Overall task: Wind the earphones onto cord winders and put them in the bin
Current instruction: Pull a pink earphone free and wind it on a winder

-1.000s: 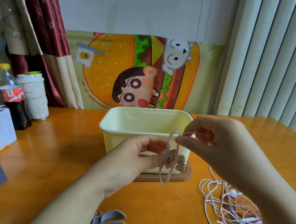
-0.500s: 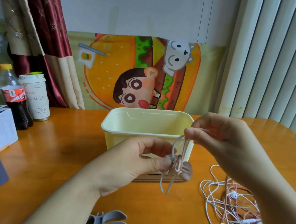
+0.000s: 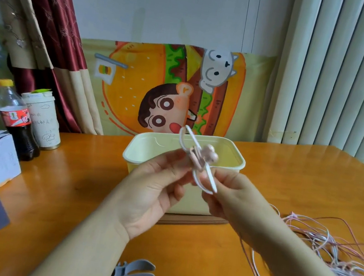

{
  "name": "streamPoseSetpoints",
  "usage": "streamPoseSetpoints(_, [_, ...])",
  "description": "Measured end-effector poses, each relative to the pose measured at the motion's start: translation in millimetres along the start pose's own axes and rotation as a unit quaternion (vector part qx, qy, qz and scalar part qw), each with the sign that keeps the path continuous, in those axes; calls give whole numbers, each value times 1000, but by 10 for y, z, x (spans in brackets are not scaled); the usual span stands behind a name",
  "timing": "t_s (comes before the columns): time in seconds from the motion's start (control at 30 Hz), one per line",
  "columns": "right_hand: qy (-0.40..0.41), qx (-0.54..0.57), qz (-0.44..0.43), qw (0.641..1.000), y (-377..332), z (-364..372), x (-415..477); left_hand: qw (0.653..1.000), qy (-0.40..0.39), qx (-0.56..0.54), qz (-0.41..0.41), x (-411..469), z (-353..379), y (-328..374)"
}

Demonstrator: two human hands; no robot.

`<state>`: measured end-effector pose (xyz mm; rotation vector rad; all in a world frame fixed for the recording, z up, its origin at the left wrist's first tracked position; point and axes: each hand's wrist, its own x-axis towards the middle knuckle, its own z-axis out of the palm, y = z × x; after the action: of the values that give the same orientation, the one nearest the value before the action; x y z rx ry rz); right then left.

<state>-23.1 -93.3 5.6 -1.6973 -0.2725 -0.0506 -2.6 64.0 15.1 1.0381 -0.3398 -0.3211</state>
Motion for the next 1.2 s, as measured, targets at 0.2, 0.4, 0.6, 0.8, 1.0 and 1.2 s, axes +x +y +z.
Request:
streamPoseSetpoints(0.2, [-11, -299, -67, 952, -61, 29, -67, 992, 123, 10, 9, 38, -86, -11])
streamPoseSetpoints(0.4, [-8, -420, -74, 904, -172, -79, -122, 992, 121, 44, 2, 43, -86, -48])
streamPoseSetpoints(0.6, [-23, -473, -83, 877, -292, -100, -202, 956, 153, 244, 57, 55, -141, -119])
streamPoseSetpoints(0.8, [85, -449, -150, 877, -407, -220, -213, 885, 69, 454, 84, 3, -40, -143])
streamPoseSetpoints(1.0, [135, -334, -167, 918, -385, -437, -153, 884, -54, 462, 47, -45, -12, -103])
streamPoseSetpoints(1.2, [82, -133, -141, 978, -274, -445, -89, 912, -105, 391, 62, -59, -17, -31])
